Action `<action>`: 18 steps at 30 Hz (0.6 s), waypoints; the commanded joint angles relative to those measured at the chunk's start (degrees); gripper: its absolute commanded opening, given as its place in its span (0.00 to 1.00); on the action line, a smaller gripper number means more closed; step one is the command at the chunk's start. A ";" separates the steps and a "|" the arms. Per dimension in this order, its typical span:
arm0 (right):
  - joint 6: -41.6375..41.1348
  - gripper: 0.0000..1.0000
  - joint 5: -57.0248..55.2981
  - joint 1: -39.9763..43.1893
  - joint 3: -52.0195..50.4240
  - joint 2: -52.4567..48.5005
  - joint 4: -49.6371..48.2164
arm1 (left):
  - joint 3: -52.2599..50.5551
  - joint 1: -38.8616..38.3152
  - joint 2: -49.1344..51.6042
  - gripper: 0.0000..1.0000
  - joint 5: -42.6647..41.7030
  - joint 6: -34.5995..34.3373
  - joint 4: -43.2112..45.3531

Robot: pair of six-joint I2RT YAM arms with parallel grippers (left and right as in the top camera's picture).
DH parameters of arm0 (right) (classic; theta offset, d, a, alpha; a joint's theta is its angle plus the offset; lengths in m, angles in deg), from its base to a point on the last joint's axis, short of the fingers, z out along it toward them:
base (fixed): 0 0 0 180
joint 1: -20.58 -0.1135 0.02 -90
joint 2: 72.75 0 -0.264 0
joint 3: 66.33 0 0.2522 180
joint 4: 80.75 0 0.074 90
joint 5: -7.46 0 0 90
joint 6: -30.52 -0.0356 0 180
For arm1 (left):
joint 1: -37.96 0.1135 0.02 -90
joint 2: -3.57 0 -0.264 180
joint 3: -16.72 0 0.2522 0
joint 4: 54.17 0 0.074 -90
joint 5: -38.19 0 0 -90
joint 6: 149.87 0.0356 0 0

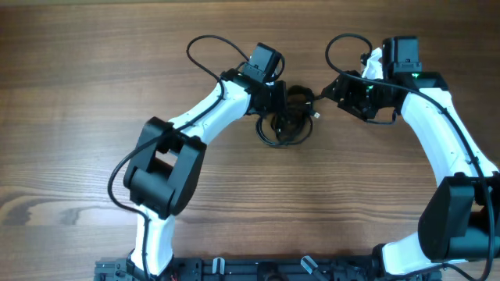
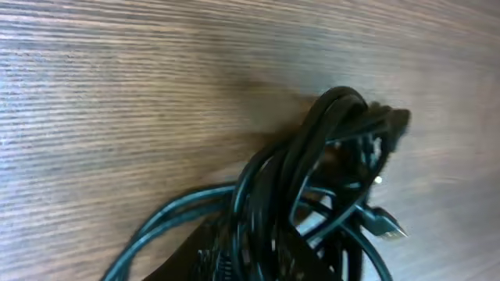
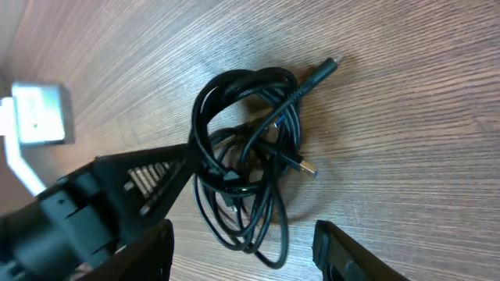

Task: Untangle cables

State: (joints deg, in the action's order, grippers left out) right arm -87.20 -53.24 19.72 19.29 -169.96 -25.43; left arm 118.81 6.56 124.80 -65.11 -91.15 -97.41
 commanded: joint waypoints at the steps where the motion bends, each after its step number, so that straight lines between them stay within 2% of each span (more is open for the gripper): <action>1: 1.25 0.59 -1.03 -0.07 0.81 -0.85 0.28 | -0.35 0.00 2.75 0.26 1.07 -1.55 1.75; 8: 1.57 0.59 -1.03 -0.07 0.81 -0.85 0.52 | -0.37 -0.09 5.29 0.11 1.38 -1.60 1.60; 12: 2.05 0.59 -1.01 -0.07 0.81 -0.85 0.55 | -0.37 -0.57 6.12 0.07 1.40 -1.57 1.27; 18: 2.12 0.60 -0.98 -0.09 0.81 -0.85 0.74 | -0.37 -0.81 9.55 0.07 0.22 -2.25 -0.74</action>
State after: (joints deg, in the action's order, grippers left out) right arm -86.20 -53.27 19.72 19.29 -169.96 -24.82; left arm 119.49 6.52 128.82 -64.92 -92.88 -96.40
